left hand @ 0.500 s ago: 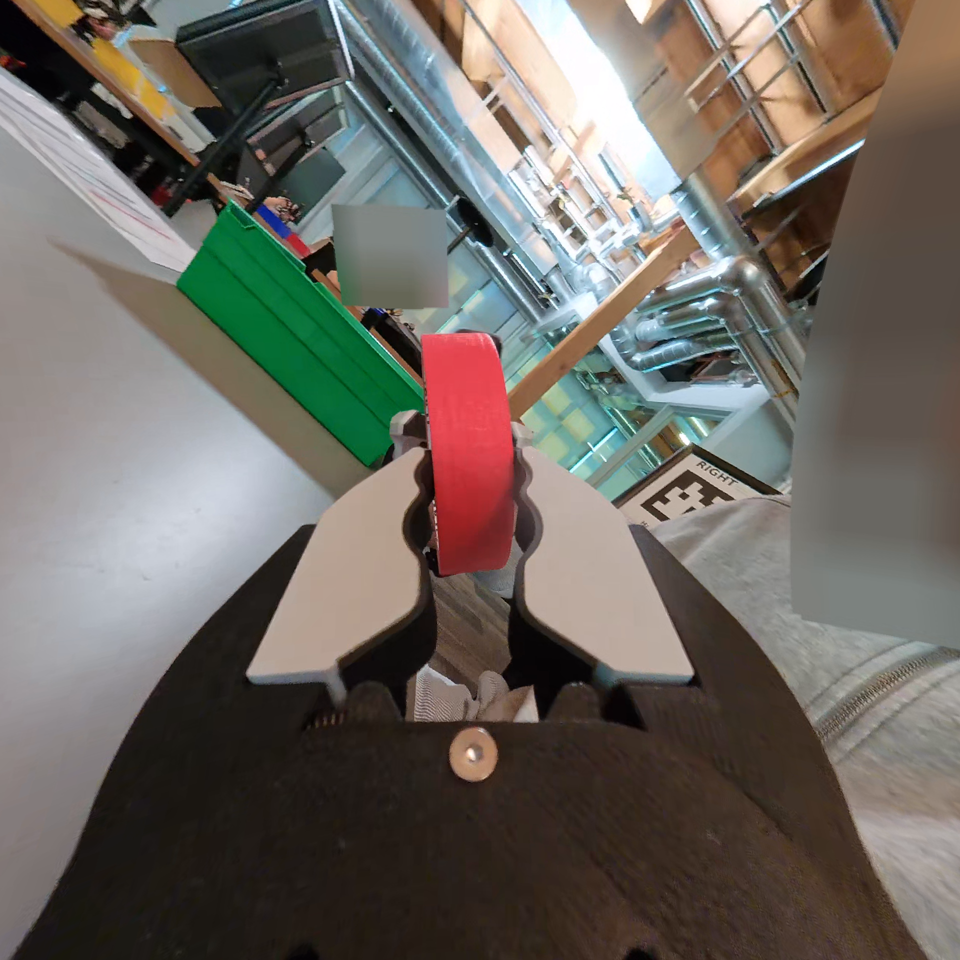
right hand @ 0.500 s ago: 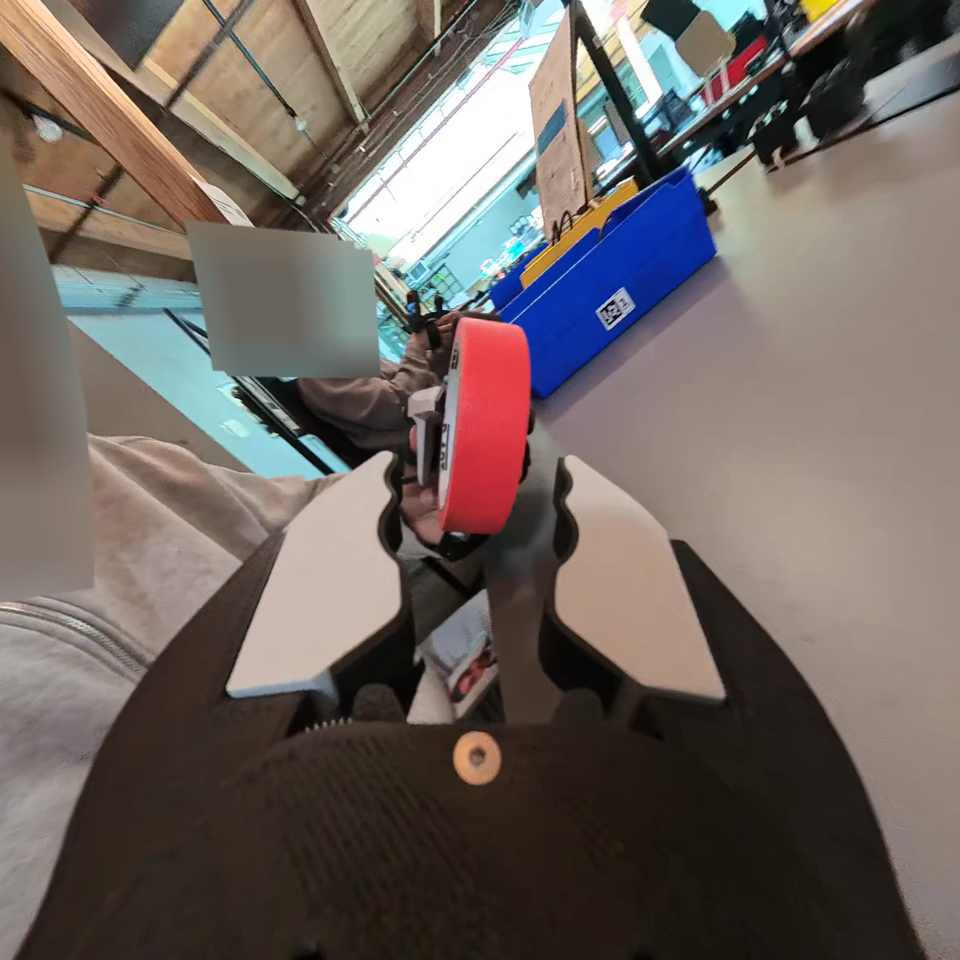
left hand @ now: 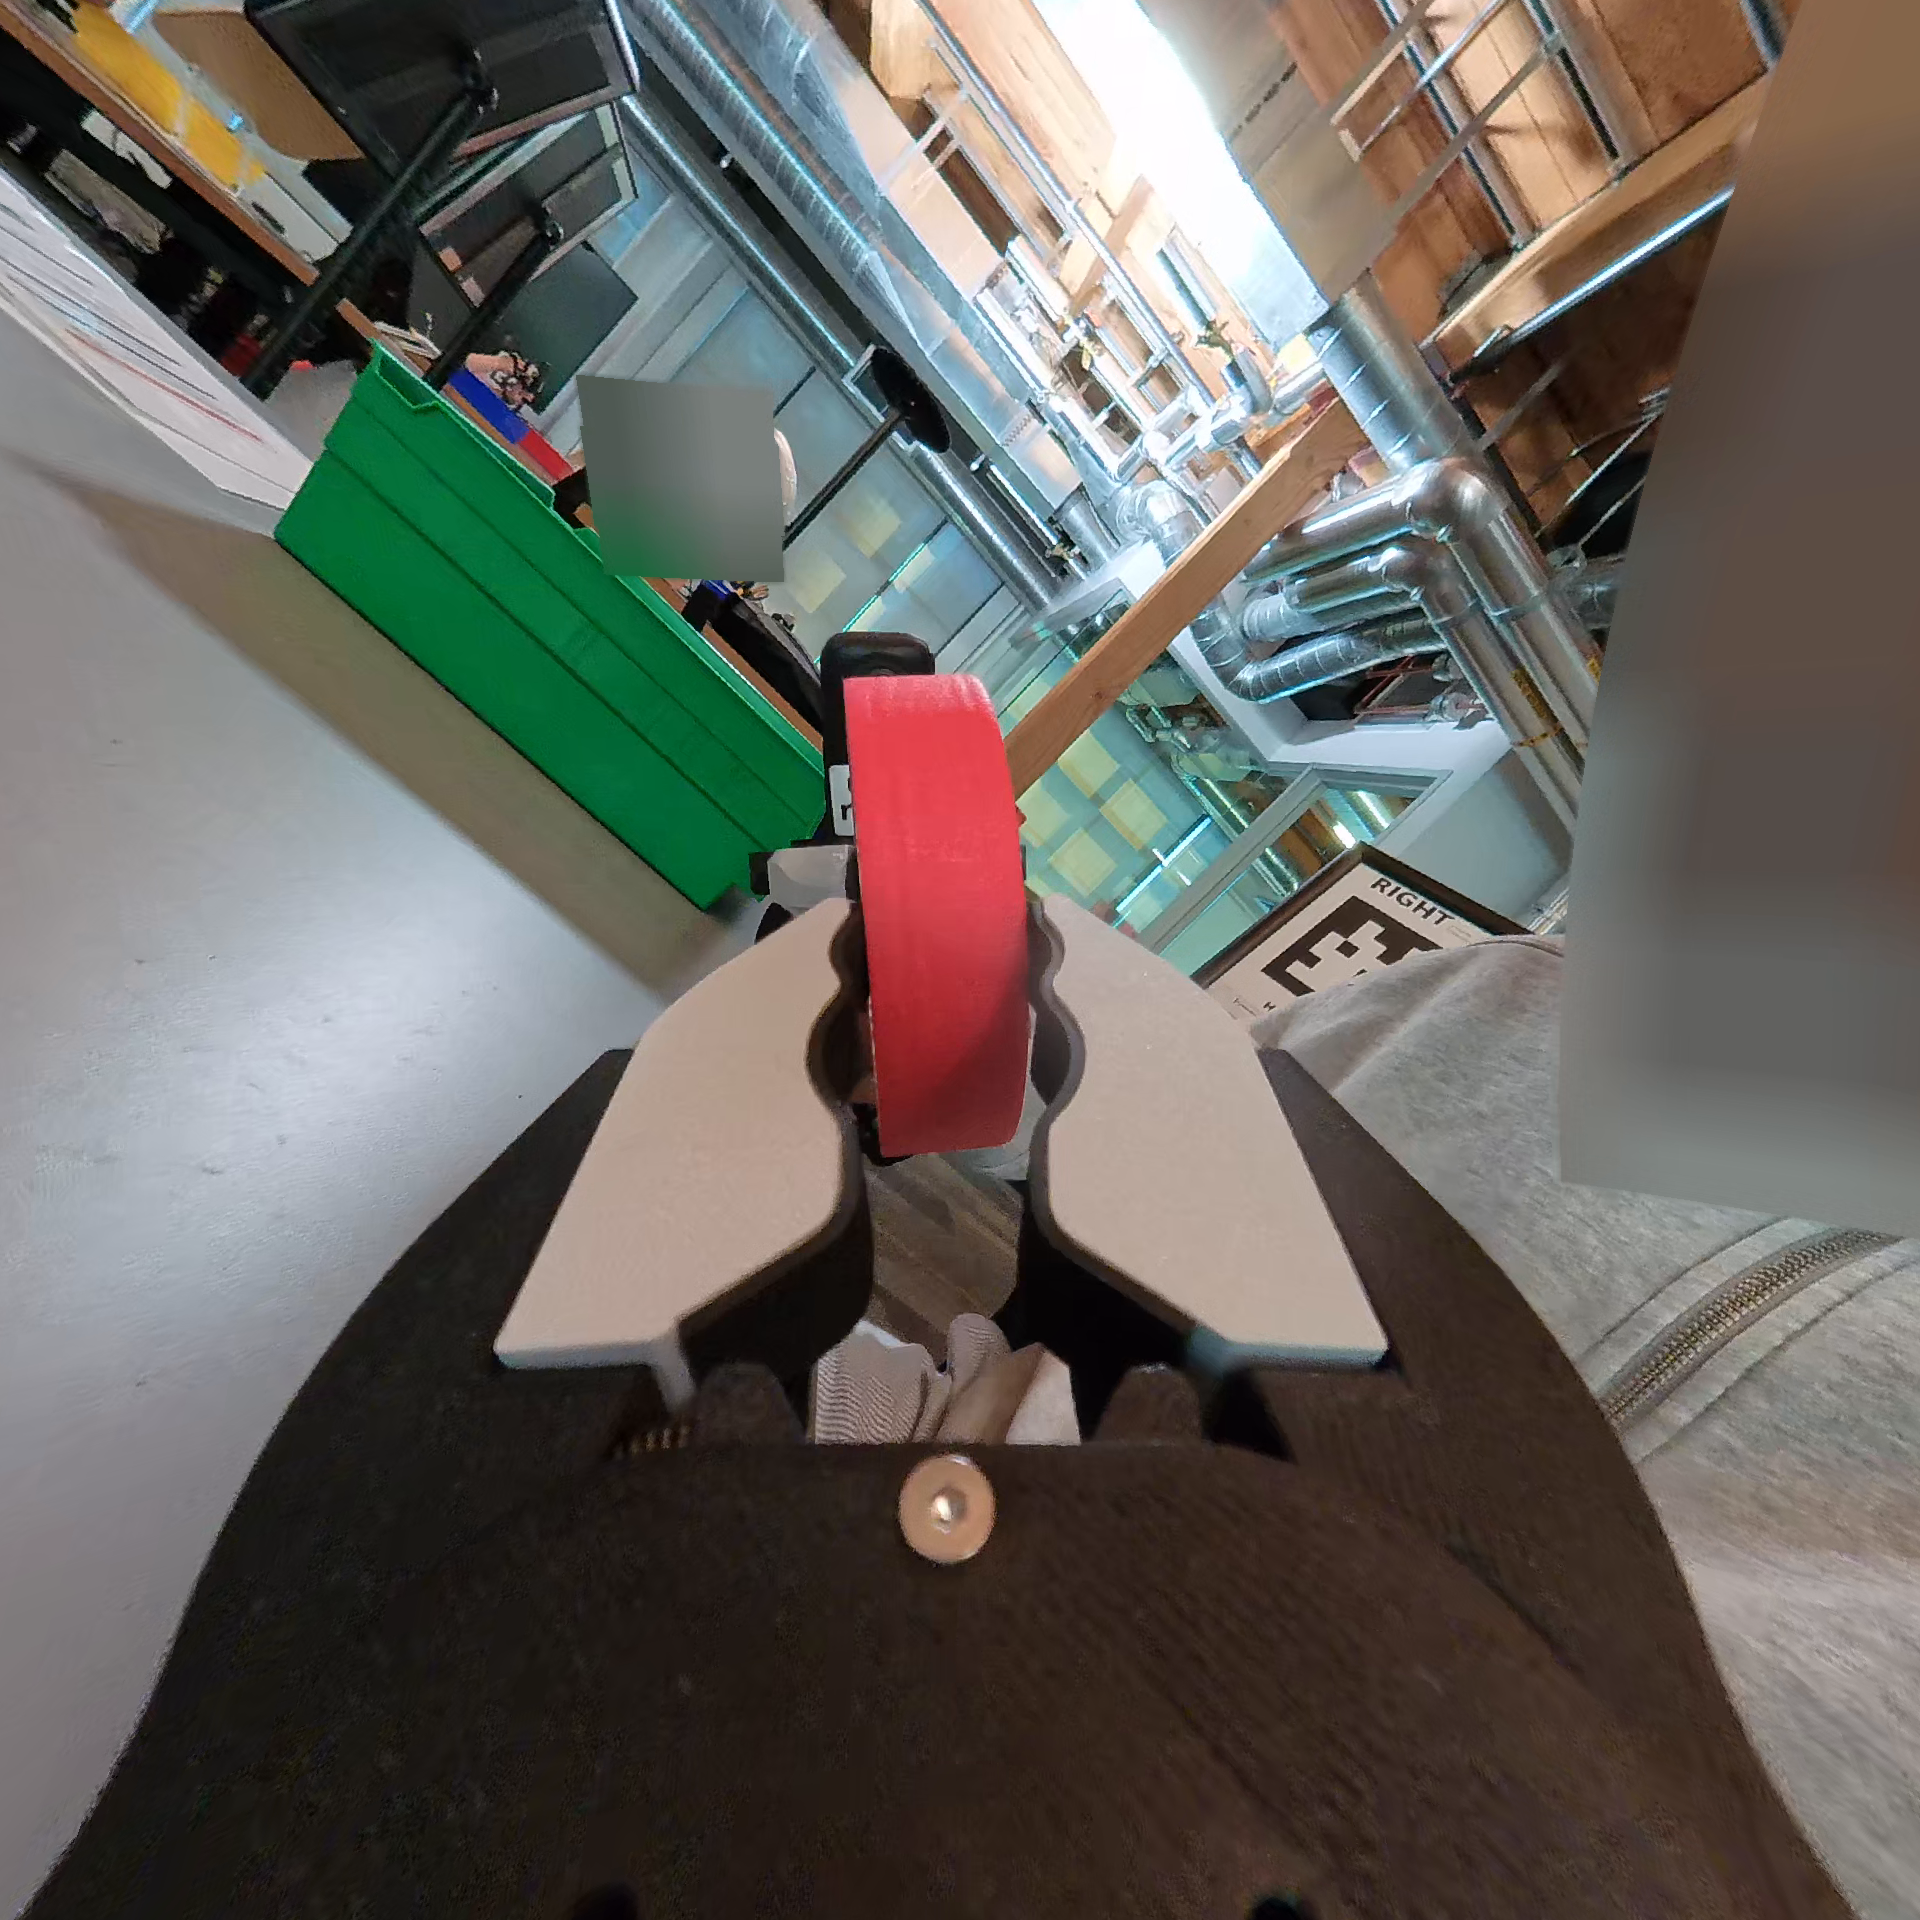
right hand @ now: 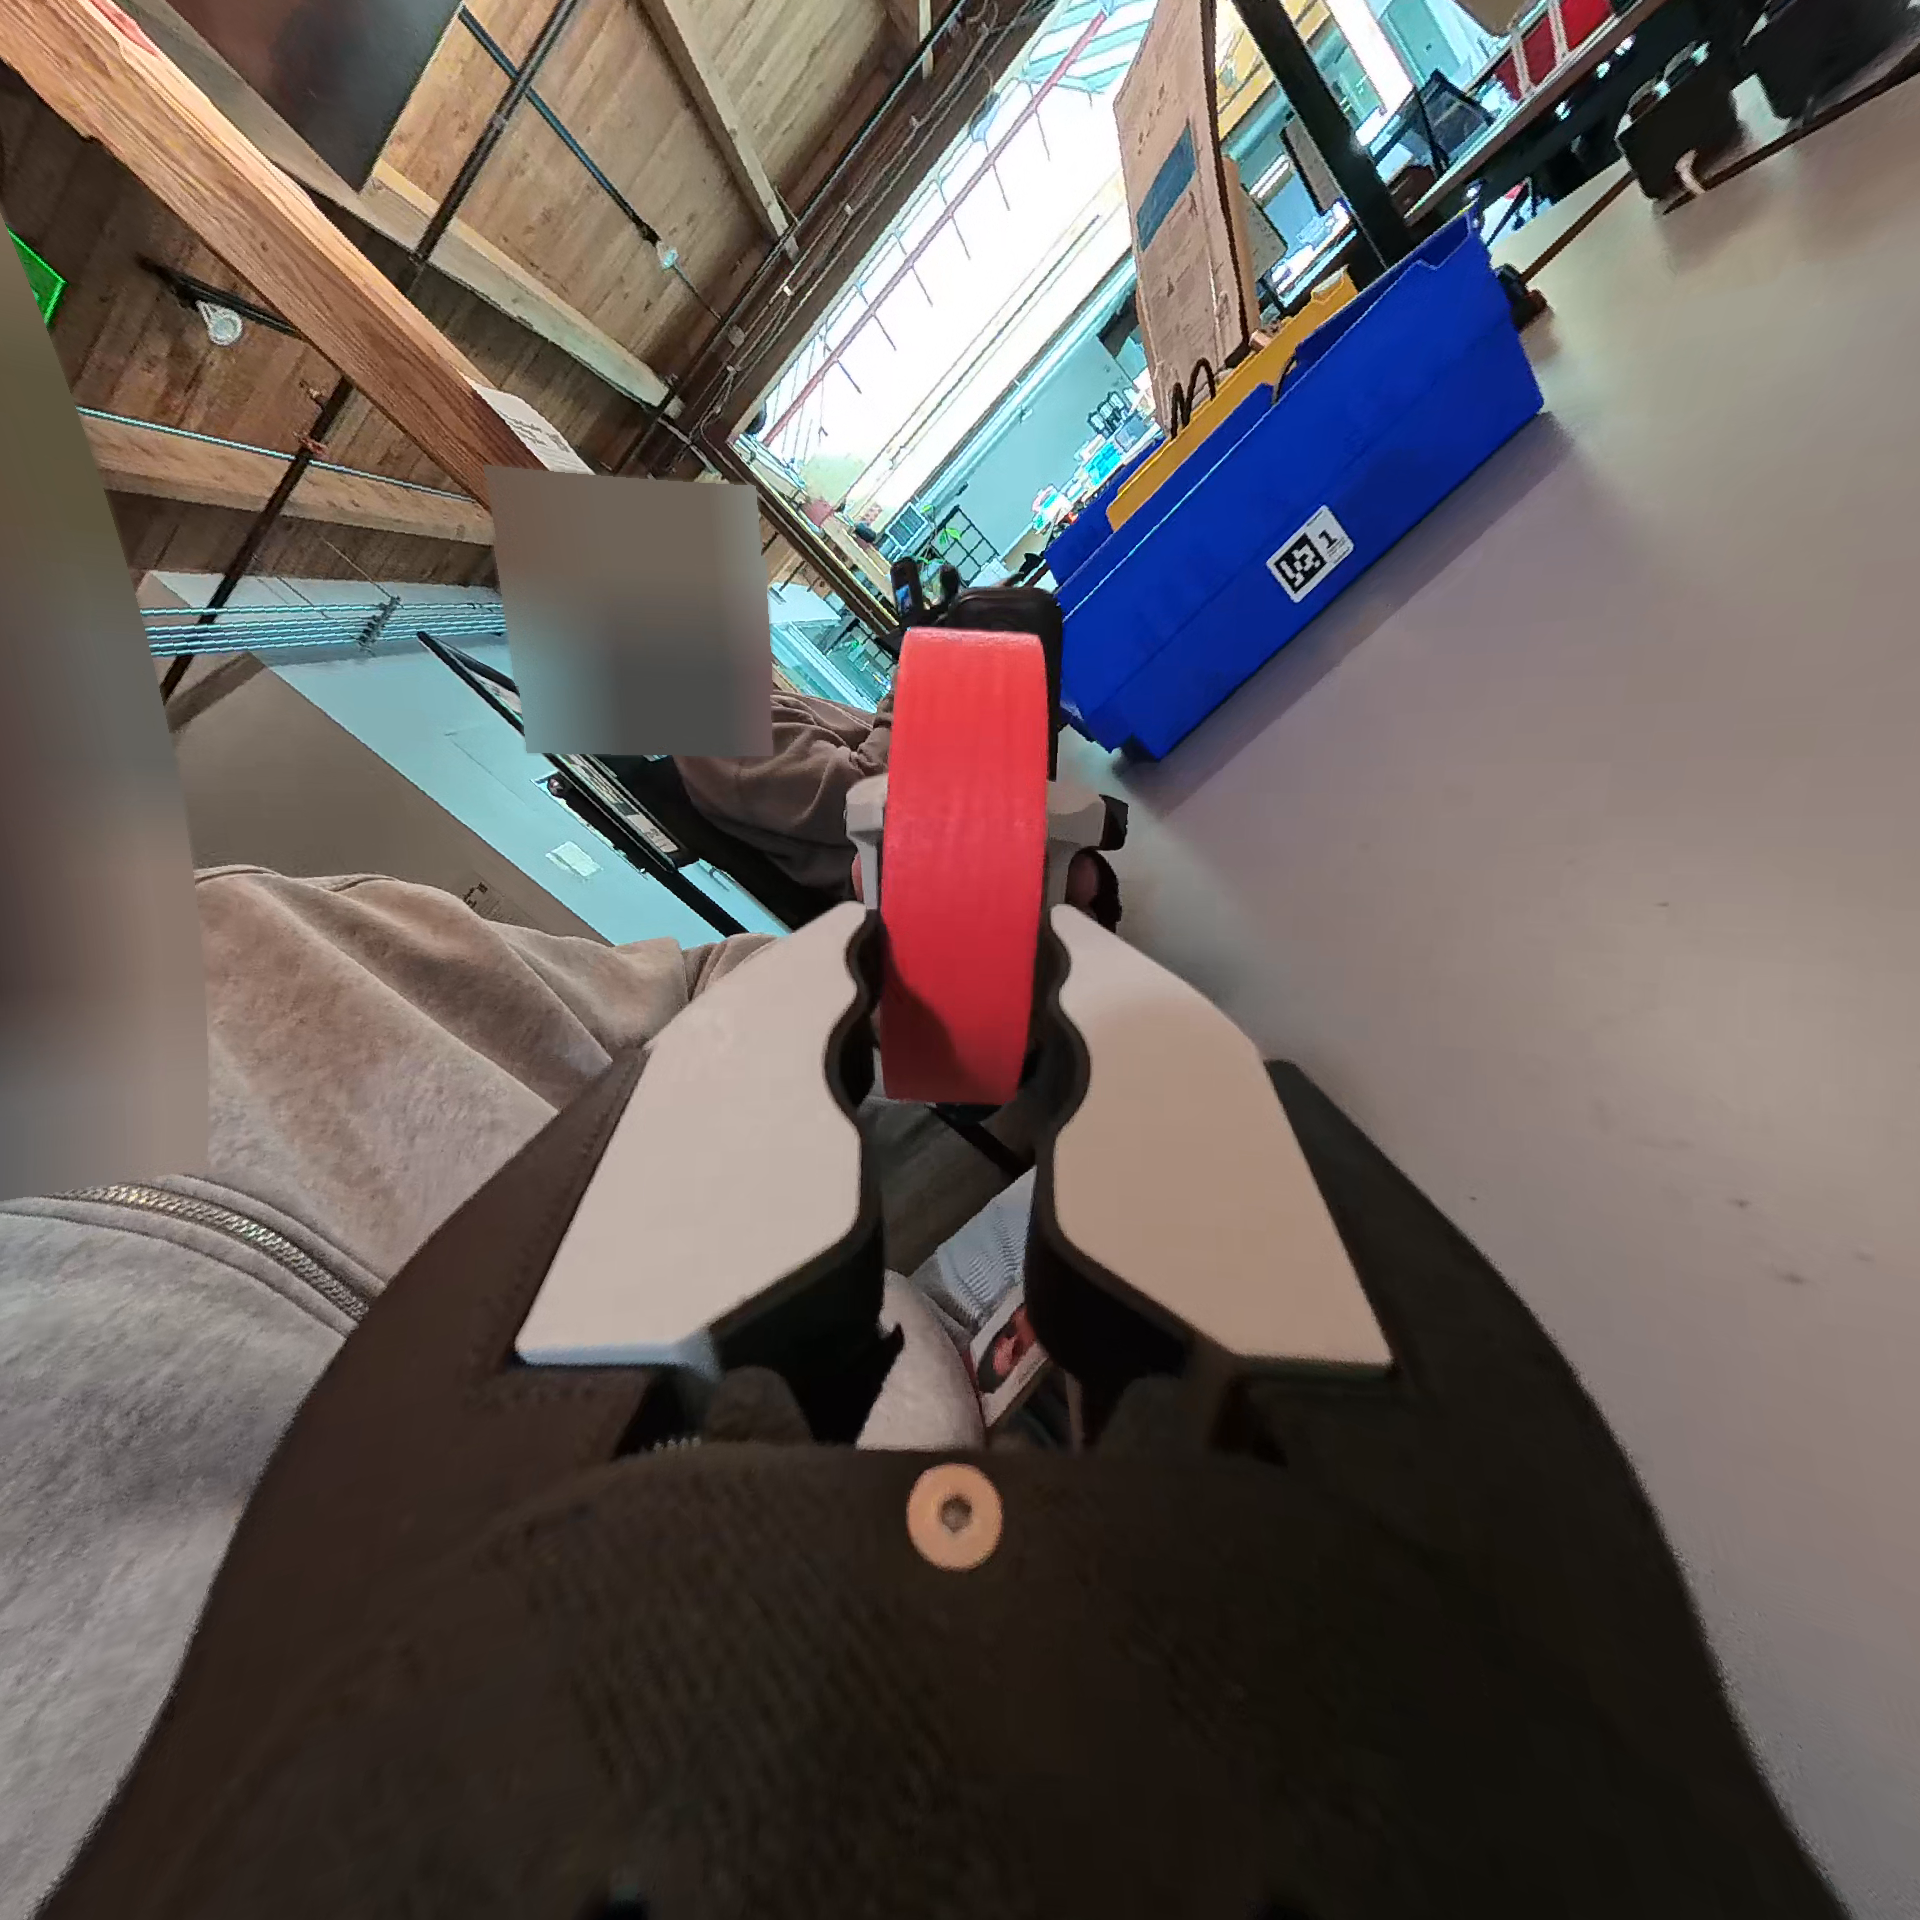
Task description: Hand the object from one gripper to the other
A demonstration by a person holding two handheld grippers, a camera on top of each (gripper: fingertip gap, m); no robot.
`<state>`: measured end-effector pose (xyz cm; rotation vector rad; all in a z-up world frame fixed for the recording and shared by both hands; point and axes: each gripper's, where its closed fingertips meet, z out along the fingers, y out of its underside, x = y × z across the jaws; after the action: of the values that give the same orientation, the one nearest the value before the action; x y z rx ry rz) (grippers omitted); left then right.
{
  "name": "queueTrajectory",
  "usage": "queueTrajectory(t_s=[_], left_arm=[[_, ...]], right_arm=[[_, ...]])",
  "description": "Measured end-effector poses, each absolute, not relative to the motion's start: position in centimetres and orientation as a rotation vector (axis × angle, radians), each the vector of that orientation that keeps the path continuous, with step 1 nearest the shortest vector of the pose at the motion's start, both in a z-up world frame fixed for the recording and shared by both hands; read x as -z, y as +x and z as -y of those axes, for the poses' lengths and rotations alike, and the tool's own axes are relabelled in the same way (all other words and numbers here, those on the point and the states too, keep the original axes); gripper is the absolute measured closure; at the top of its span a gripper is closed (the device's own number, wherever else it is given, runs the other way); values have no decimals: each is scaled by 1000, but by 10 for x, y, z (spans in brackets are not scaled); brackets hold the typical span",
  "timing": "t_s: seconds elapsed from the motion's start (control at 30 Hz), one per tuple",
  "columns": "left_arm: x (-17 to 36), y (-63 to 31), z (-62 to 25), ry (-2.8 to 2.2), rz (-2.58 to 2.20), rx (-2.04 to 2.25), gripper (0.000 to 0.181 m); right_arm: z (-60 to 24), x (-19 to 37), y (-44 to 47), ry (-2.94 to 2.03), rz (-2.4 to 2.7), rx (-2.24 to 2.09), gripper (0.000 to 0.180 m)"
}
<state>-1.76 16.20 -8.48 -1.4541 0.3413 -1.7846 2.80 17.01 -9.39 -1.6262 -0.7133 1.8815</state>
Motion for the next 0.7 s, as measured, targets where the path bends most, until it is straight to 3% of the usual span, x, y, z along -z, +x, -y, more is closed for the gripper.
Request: queueTrajectory(t_s=[0.13,0.23,0.37,0.7], left_arm=[[86,-16,-162,-1463,-343,1767,153],[91,-17,-170,-1491,-312,1678,126],[89,-25,-179,-1489,-276,1589,109],[104,-14,-172,-1617,-370,1599,122]], right_arm=[[-172,92,30,-1633,696,-1893,152],[-174,91,32,-1634,694,-1876,152],[-178,93,35,-1646,693,-1844,152],[-181,91,38,-1627,673,-1851,152]])
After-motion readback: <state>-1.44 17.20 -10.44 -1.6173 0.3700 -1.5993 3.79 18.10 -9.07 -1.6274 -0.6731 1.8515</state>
